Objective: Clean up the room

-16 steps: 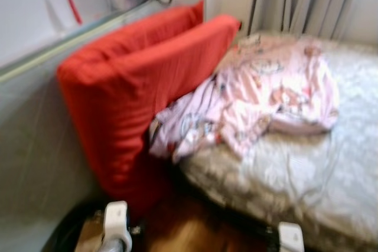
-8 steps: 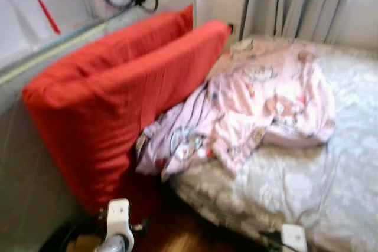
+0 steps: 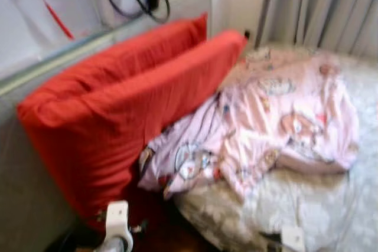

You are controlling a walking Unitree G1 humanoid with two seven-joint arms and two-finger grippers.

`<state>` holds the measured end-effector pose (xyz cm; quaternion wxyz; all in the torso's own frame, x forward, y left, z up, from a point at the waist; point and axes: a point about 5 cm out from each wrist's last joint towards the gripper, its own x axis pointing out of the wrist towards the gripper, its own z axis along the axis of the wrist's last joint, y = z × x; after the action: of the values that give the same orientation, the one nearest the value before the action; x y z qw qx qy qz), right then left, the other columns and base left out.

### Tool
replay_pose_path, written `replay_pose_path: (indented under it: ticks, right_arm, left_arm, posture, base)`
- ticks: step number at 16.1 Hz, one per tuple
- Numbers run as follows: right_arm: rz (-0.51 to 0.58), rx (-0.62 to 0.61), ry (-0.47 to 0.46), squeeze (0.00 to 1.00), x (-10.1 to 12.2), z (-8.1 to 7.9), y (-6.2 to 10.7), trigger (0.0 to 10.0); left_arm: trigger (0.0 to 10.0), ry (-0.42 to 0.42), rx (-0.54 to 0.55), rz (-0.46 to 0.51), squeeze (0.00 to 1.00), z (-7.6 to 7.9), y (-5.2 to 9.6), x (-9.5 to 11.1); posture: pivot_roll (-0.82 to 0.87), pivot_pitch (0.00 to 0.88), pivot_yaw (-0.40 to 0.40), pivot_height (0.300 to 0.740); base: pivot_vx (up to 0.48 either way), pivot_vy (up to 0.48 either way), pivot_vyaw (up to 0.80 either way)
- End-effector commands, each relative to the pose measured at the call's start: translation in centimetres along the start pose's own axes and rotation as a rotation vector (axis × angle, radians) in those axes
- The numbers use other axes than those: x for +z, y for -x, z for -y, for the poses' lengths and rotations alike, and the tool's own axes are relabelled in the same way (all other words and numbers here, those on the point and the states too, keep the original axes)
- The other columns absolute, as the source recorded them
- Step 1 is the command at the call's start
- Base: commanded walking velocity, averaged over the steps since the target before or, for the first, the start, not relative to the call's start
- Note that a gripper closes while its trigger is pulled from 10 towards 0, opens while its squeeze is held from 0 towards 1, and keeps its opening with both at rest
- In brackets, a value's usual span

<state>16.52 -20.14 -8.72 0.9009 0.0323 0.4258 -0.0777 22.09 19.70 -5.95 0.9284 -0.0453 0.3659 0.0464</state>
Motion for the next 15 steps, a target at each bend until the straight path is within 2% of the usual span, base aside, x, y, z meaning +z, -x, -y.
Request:
replay_pose_path:
  ticks: [1, 5, 8, 9, 10, 12, 14, 15]
  right_arm:
    - [0.004, 0.045, -0.012, 0.00, 0.1, -1.4, -0.1, 10.0]
    - [0.039, 0.081, 0.011, 0.00, 1.1, -2.2, -0.3, 10.0]
    - [0.161, 0.126, -0.022, 0.00, 4.4, -3.0, -0.9, 10.0]
    - [0.174, 0.130, -0.020, 0.00, 4.7, -3.0, -0.9, 10.0]
    - [0.318, 0.135, -0.018, 0.00, 8.3, -3.2, -1.0, 10.0]
    - [0.418, 0.149, -0.026, 0.00, 10.3, -3.4, -0.8, 10.0]
    - [0.619, 0.167, -0.006, 0.00, 13.1, -4.2, 0.1, 10.0]
    - [0.647, 0.162, -0.018, 0.00, 13.2, -4.0, 0.4, 10.0]
  left_arm:
    - [10.0, -0.015, 0.020, -0.002, 0.00, -1.0, 0.1, 0.1]
    - [10.0, -0.020, -0.006, 0.049, 0.00, -0.3, -0.2, 1.4]
    - [10.0, -0.010, -0.048, 0.150, 0.00, 0.7, -0.6, 3.7]
    - [10.0, -0.009, -0.052, 0.160, 0.00, 0.8, -0.6, 3.9]
    - [10.0, -0.005, -0.112, 0.275, 0.00, 1.6, -0.8, 6.4]
    - [10.0, -0.017, -0.150, 0.355, 0.00, 2.0, -0.6, 7.8]
    - [10.0, -0.009, -0.164, 0.525, 0.00, 1.4, 0.4, 9.4]
    - [10.0, -0.001, -0.160, 0.556, 0.00, 1.2, 0.6, 9.5]
  posture:
    - [-0.05, 0.000, 0.022, 0.740]
    - [-0.04, 0.000, 0.018, 0.740]
    - [-0.05, 0.000, 0.021, 0.740]
    - [-0.06, 0.008, 0.021, 0.740]
    - [-0.06, 0.016, 0.017, 0.740]
    - [-0.06, 0.019, 0.015, 0.740]
    - [-0.06, 0.022, 0.002, 0.740]
    - [-0.05, 0.024, -0.003, 0.740]
  base:
    - [0.277, 0.000, 0.00]
    - [0.205, 0.000, 0.00]
    - [0.000, 0.000, 0.00]
    - [0.000, 0.000, 0.00]
    - [0.000, 0.000, 0.00]
    - [0.000, 0.000, 0.00]
    - [0.000, 0.000, 0.00]
    - [0.000, 0.000, 0.00]
